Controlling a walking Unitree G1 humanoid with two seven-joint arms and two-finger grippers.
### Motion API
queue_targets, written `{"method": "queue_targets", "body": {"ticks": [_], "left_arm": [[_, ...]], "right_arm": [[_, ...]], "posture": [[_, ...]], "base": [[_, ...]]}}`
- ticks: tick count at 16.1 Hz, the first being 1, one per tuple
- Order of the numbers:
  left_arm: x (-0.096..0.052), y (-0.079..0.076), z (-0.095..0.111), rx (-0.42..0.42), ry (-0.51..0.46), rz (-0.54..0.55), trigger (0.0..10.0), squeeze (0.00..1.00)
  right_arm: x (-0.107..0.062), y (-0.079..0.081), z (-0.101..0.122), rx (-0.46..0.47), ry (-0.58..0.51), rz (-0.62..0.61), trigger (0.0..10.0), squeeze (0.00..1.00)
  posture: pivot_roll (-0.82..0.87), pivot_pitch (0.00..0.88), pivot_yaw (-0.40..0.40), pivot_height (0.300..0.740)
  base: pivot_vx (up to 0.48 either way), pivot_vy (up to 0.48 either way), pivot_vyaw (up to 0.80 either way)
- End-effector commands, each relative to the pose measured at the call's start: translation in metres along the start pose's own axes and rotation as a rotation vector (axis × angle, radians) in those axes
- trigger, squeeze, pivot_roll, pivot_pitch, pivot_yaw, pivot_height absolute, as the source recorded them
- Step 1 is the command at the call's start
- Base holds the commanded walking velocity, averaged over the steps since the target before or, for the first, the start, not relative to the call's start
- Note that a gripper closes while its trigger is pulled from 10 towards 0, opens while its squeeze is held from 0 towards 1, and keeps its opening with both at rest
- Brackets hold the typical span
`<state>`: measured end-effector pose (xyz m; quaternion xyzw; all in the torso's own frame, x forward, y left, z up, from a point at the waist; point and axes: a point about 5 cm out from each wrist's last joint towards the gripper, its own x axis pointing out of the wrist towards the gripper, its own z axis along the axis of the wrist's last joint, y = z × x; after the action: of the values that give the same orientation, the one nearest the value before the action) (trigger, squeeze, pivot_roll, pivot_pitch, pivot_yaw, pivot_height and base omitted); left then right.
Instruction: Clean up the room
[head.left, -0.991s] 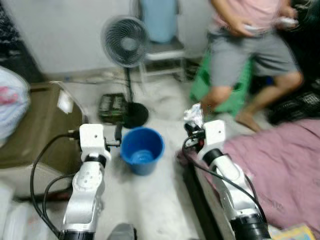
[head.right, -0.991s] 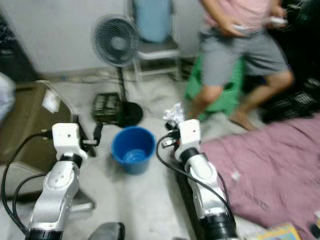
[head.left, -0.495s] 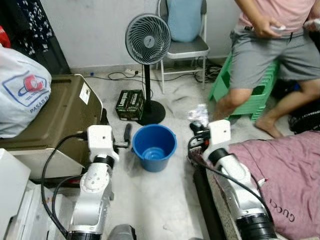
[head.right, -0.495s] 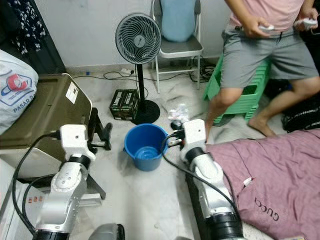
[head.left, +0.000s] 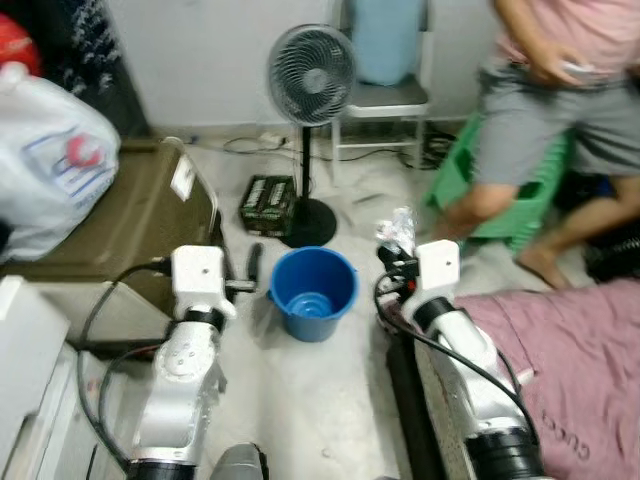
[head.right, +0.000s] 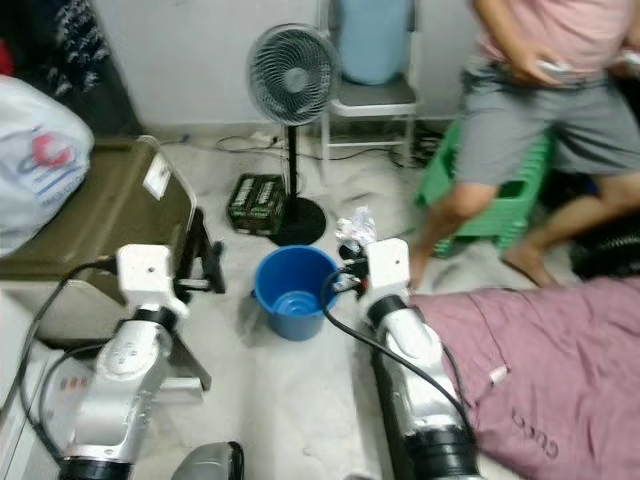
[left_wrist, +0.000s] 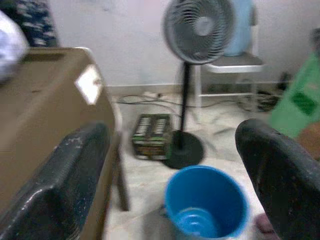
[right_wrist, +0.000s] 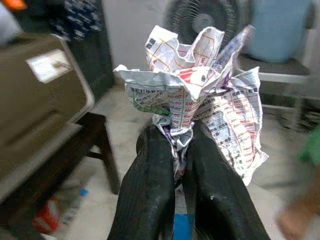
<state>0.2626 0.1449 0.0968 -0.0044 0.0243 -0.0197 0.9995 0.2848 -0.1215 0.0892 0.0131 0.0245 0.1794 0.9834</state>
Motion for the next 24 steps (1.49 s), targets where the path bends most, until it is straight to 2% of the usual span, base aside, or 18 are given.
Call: {"method": "queue_targets", "body": {"ticks": [1,3,8,13,21,24], "left_arm": [[0.0000,-0.0061,0.0031,-0.011,-0.013,-0.017,10.0,0.00],[-0.0005,-0.0062,0.0027,-0.012,-0.012,-0.020,10.0,0.00],[-0.0010,-0.0054,0.0021,-0.008,-0.008,-0.019,10.0,0.00],[-0.0007,-0.0068,0.0007,-0.006,0.001,-0.014,10.0,0.00],[-0.0006,-0.0074,0.0020,-0.009,-0.011,-0.030,10.0,0.00],[-0.0009,-0.0082,0.0018,-0.011,-0.011,-0.033,10.0,0.00]], "right_arm": [[-0.0024,-0.0046,0.0009,-0.014,-0.002,-0.007,10.0,0.00],[-0.0026,-0.0045,0.0007,-0.013,-0.001,-0.006,10.0,0.00],[-0.0028,-0.0040,0.0001,-0.011,0.002,-0.008,10.0,0.00],[-0.0027,-0.0043,-0.0004,-0.012,0.002,-0.008,10.0,0.00],[-0.0014,-0.0044,0.0003,-0.017,-0.002,-0.006,10.0,0.00],[-0.0012,-0.0050,0.0003,-0.013,-0.002,-0.011,10.0,0.00]], "posture": [[0.02,0.030,-0.029,0.740],[0.02,0.035,-0.028,0.740],[0.02,0.037,-0.026,0.740],[0.02,0.037,-0.027,0.740],[0.02,0.035,-0.027,0.740],[0.02,0.033,-0.029,0.740]], "base": [[0.000,0.000,0.80],[0.000,0.000,0.80],[0.000,0.000,-0.14],[0.000,0.000,0.25],[0.062,0.000,0.75],[0.261,0.000,0.14]]}}
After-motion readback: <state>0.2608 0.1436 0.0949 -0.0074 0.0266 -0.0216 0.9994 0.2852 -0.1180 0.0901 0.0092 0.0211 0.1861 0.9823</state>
